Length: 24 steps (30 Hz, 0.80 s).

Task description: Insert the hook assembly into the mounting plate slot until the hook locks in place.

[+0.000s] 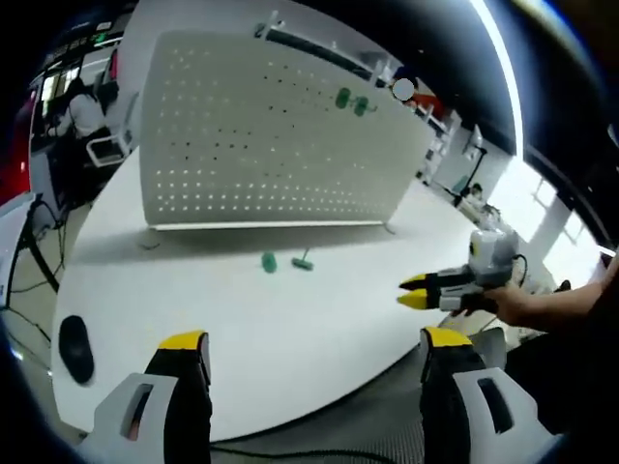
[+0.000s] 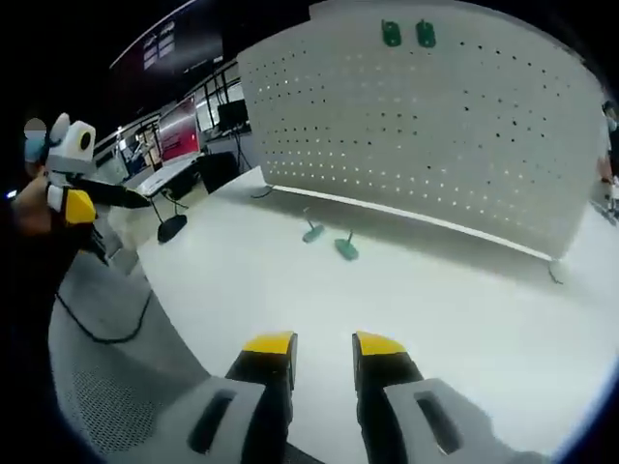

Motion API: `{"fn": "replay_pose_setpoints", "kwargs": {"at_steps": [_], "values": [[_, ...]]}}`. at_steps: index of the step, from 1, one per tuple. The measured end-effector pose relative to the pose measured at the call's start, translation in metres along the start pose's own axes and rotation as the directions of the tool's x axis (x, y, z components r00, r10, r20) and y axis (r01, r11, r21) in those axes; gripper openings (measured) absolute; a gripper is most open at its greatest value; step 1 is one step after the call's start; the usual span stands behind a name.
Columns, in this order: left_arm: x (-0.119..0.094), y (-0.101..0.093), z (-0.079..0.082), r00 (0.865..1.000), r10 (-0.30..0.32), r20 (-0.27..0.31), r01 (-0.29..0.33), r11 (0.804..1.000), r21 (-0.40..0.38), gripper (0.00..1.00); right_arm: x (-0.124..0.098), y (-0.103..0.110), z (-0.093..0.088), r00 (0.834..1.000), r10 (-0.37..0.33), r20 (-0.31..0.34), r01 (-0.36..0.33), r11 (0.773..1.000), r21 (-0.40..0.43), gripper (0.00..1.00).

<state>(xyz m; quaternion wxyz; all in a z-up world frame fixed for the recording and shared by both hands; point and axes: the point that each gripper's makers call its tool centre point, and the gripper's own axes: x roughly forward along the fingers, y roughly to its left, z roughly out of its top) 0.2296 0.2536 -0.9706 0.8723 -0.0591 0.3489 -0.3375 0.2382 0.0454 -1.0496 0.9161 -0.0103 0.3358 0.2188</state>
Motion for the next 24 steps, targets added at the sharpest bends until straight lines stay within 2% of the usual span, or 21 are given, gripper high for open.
{"fn": "replay_pose_setpoints", "kwargs": {"at_steps": [5, 10, 16, 22, 24], "values": [[0.0, 0.005, -0.006, 1.0, 0.007, -0.018, -0.007, 1.0, -0.016, 0.88, 0.017, -0.002, 0.016, 0.999, 0.042, 0.007, -0.042, 0.999, 0.006, 0.2], [-0.001, 0.013, -0.001, 1.0, 0.022, 0.02, -0.021, 0.999, -0.041, 0.9, 0.033, -0.009, 0.03, 0.998, 0.057, -0.009, -0.057, 0.998, -0.04, 0.21], [0.002, 0.018, -0.01, 1.0, 0.012, -0.015, -0.013, 0.998, -0.054, 0.9, 0.061, -0.018, 0.048, 0.995, 0.091, -0.039, -0.094, 0.993, -0.072, 0.21], [0.004, 0.025, -0.004, 1.0, 0.017, -0.004, -0.017, 0.997, -0.079, 0.89, 0.089, -0.026, 0.06, 0.99, 0.117, -0.082, -0.126, 0.986, -0.107, 0.21], [0.004, 0.028, 0.0, 1.0, 0.024, 0.004, -0.023, 0.996, -0.089, 0.89, 0.099, -0.028, 0.063, 0.986, 0.137, -0.092, -0.145, 0.986, -0.087, 0.21]]}}
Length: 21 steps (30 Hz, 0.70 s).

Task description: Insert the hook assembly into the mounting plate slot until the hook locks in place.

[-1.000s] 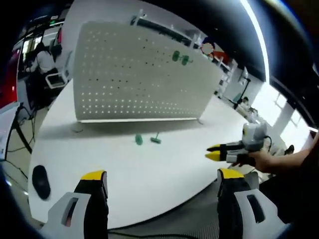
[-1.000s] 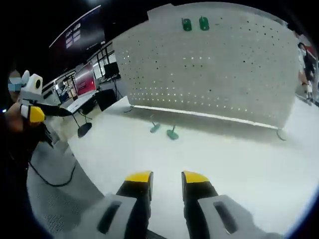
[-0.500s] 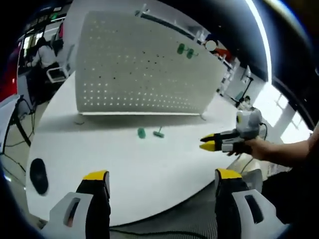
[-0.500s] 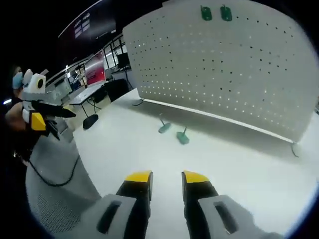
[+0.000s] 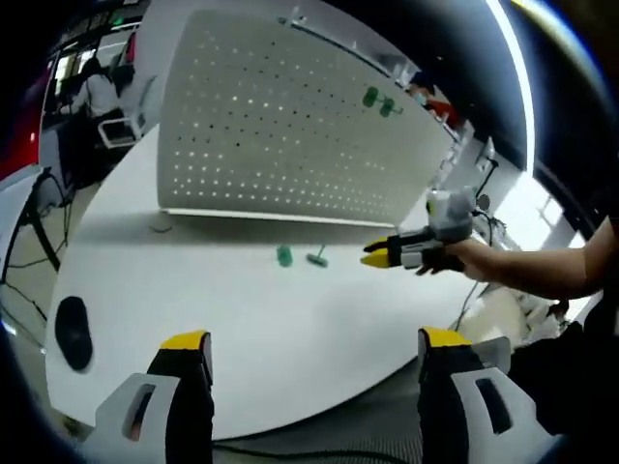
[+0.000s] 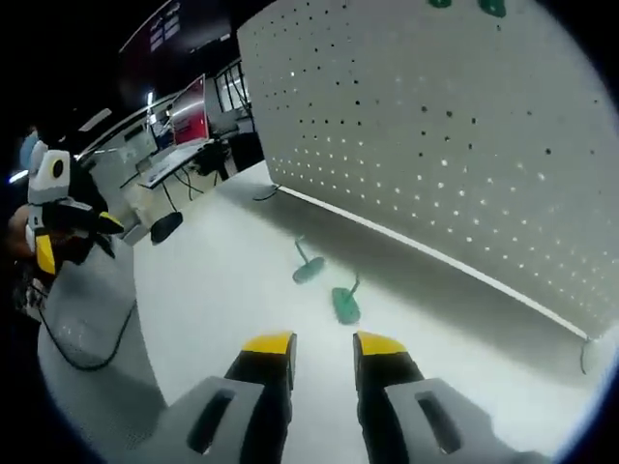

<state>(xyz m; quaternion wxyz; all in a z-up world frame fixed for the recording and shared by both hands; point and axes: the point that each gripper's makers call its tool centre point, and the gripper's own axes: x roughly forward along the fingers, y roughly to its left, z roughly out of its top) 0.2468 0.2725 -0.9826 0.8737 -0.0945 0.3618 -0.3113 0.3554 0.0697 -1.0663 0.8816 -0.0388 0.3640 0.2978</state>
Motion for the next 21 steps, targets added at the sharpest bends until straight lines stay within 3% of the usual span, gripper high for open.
{"fn": "replay_pose_setpoints", "kwargs": {"at_steps": [5, 15, 18, 21], "values": [[0.001, 0.006, 0.009, 1.0, 0.008, 0.027, -0.007, 1.0, -0.029, 0.88, 0.02, -0.011, 0.008, 1.0, 0.013, -0.028, -0.013, 1.0, 0.002, 0.2], [0.018, 0.008, 0.0, 1.0, -0.001, 0.0, 0.001, 0.998, -0.062, 0.87, 0.055, -0.02, 0.011, 0.992, 0.061, -0.115, -0.066, 0.997, -0.04, 0.18], [0.02, 0.006, -0.001, 1.0, -0.009, -0.002, 0.008, 0.997, -0.073, 0.87, 0.065, -0.022, 0.01, 0.986, 0.072, -0.151, -0.088, 0.991, -0.103, 0.15], [0.021, 0.009, -0.003, 1.0, -0.003, -0.011, 0.002, 0.997, -0.076, 0.86, 0.073, -0.023, 0.01, 0.98, 0.09, -0.177, -0.109, 0.988, -0.106, 0.14]]}}
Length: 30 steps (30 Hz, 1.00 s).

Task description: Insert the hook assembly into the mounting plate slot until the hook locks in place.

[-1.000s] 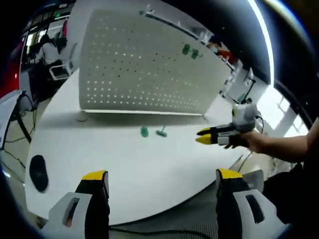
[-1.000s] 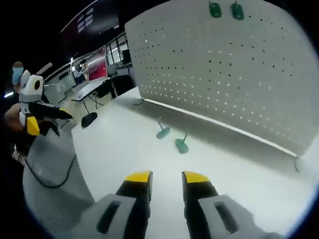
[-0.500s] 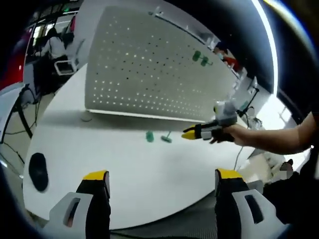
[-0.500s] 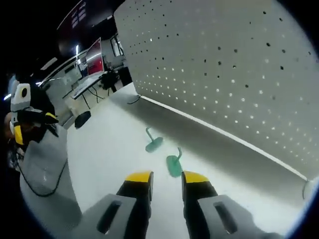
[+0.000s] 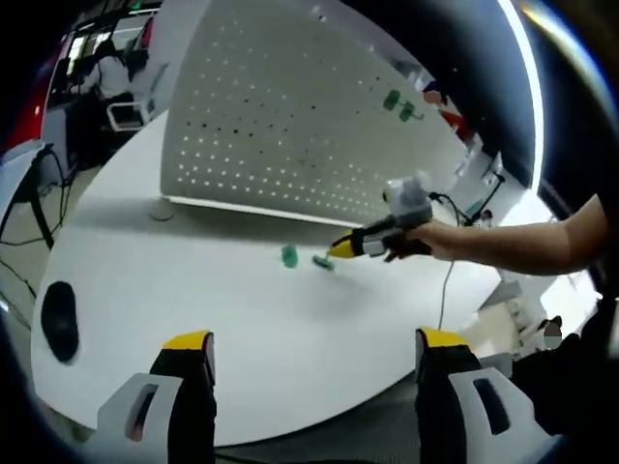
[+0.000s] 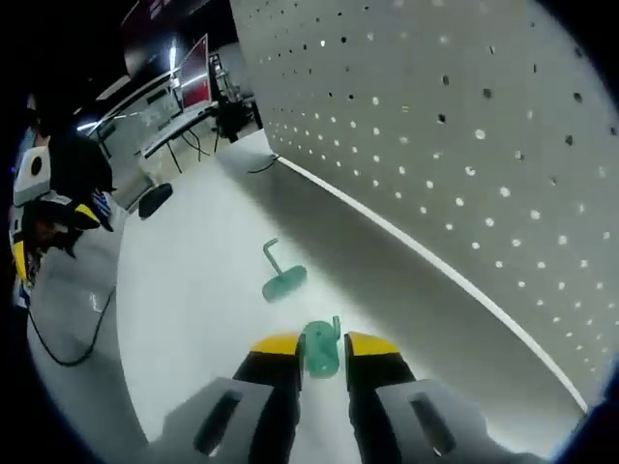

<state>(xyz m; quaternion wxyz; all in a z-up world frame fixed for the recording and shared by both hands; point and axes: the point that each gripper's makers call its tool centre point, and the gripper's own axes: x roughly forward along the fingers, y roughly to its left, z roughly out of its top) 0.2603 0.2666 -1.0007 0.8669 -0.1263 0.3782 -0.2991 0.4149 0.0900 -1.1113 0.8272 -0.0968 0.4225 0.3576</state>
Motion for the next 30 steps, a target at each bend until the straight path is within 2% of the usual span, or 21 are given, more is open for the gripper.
{"fn": "replay_pose_setpoints", "kwargs": {"at_steps": [2, 3, 5, 8, 10, 13, 16, 19, 20, 22, 23, 24, 25, 26, 27, 28, 30], "values": [[-0.001, 0.002, 0.0, 1.0, 0.01, 0.0, -0.01, 1.0, 0.008, 0.84, 0.004, -0.003, 0.002, 1.0, -0.003, -0.017, 0.003, 1.0, -0.002, 0.14], [-0.001, 0.004, -0.002, 1.0, 0.022, -0.007, -0.022, 0.999, 0.031, 0.84, 0.005, -0.007, 0.004, 0.999, -0.021, -0.026, 0.019, 0.997, -0.077, 0.14], [-0.001, 0.006, -0.005, 0.999, 0.04, -0.026, -0.038, 0.997, 0.065, 0.85, 0.009, 0.0, 0.0, 0.998, 0.02, -0.064, -0.027, 0.995, -0.1, 0.12], [-0.001, 0.008, -0.008, 0.998, 0.043, -0.036, -0.041, 0.997, 0.07, 0.84, 0.013, 0.002, 0.0, 0.997, 0.039, -0.073, -0.046, 0.994, -0.094, 0.03], [-0.002, 0.008, -0.008, 0.999, 0.042, -0.031, -0.04, 0.997, 0.059, 0.84, 0.011, 0.001, 0.004, 0.998, 0.026, -0.059, -0.032, 0.995, -0.09, 0.02], [-0.003, 0.008, -0.009, 0.999, 0.044, -0.032, -0.042, 0.998, 0.051, 0.84, 0.011, 0.007, 0.006, 0.997, 0.055, -0.047, -0.06, 0.993, -0.098, 0.0], [-0.004, 0.012, -0.008, 0.997, 0.07, -0.025, -0.069, 0.996, 0.049, 0.88, 0.01, 0.002, 0.007, 0.998, 0.032, -0.047, -0.034, 0.998, -0.055, 0.0], [-0.006, 0.013, -0.006, 0.998, 0.067, -0.019, -0.066, 0.997, 0.043, 0.85, 0.005, 0.003, 0.012, 0.999, 0.039, 0.012, -0.04, 0.996, 0.084, 0.0], [-0.006, 0.013, -0.005, 0.998, 0.068, -0.017, -0.067, 0.997, 0.042, 0.86, 0.002, 0.003, 0.014, 0.999, 0.033, 0.022, -0.035, 0.995, 0.096, 0.0], [-0.006, 0.012, -0.003, 0.998, 0.068, -0.013, -0.067, 0.997, 0.045, 0.86, -0.007, 0.001, 0.017, 0.999, 0.002, 0.047, -0.005, 0.998, 0.058, 0.0], [-0.006, 0.012, -0.003, 0.998, 0.067, -0.012, -0.067, 0.997, 0.047, 0.86, -0.012, -0.002, 0.025, 0.996, -0.024, 0.085, 0.02, 0.999, 0.047, 0.0], [-0.006, 0.011, -0.002, 0.998, 0.066, -0.01, -0.065, 0.997, 0.048, 0.85, -0.019, -0.002, 0.036, 0.988, -0.035, 0.149, 0.024, 0.997, 0.08, 0.0], [-0.005, 0.011, -0.002, 0.998, 0.064, -0.008, -0.063, 0.997, 0.046, 0.85, -0.031, 0.002, 0.055, 0.967, -0.032, 0.254, -0.014, 0.984, 0.177, 0.0], [-0.004, 0.01, -0.001, 0.998, 0.062, -0.007, -0.062, 0.997, 0.043, 0.84, -0.039, 0.003, 0.066, 0.951, -0.035, 0.306, -0.037, 0.973, 0.228, 0.0], [-0.002, 0.008, -0.001, 0.999, 0.054, -0.009, -0.053, 0.998, 0.037, 0.84, -0.052, -0.001, 0.078, 0.933, -0.065, 0.354, -0.029, 0.967, 0.253, 0.0], [0.0, 0.006, -0.001, 0.999, 0.042, -0.008, -0.042, 0.999, 0.03, 0.84, -0.056, -0.002, 0.081, 0.928, -0.077, 0.364, -0.016, 0.969, 0.246, 0.0], [0.005, 0.0, 0.002, 1.0, 0.019, -0.009, -0.019, 1.0, 0.02, 0.84, -0.074, -0.003, 0.095, 0.906, -0.11, 0.408, 0.016, 0.974, 0.227, 0.0]]}}
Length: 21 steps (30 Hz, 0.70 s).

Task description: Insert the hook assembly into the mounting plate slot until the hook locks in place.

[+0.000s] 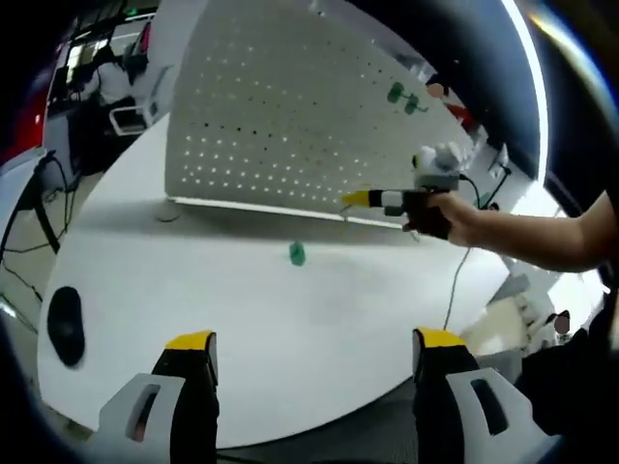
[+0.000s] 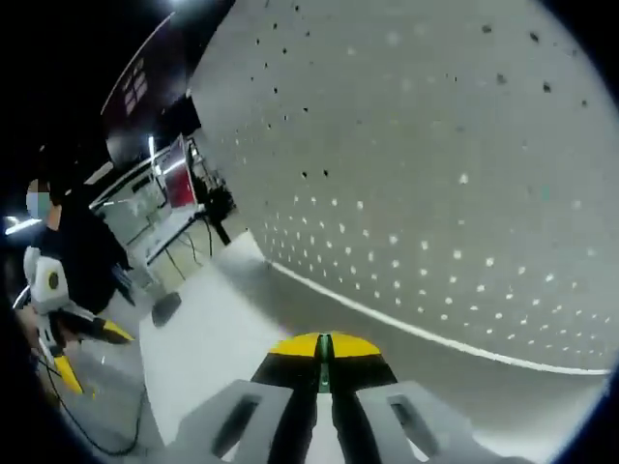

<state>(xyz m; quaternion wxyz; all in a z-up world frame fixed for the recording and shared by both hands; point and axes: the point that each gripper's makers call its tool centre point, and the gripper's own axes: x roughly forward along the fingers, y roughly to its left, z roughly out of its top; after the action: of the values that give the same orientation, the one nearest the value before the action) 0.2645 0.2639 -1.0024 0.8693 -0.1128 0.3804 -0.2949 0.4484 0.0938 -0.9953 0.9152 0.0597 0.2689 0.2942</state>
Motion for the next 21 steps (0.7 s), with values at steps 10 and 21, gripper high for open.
{"fn": "replay_pose_setpoints", "kwargs": {"at_steps": [10, 21], "values": [[-0.003, 0.009, 0.033, 0.996, 0.032, 0.086, -0.025, 0.997, -0.076, 0.8, -0.05, 0.05, 0.047, 0.981, 0.027, 0.191, -0.037, 0.998, 0.047, 0.0], [0.004, -0.02, 0.054, 0.994, -0.039, 0.102, 0.04, 0.999, -0.012, 0.72, -0.076, 0.122, 0.025, 0.964, 0.097, 0.249, -0.14, 0.977, 0.16, 0.0]]}}
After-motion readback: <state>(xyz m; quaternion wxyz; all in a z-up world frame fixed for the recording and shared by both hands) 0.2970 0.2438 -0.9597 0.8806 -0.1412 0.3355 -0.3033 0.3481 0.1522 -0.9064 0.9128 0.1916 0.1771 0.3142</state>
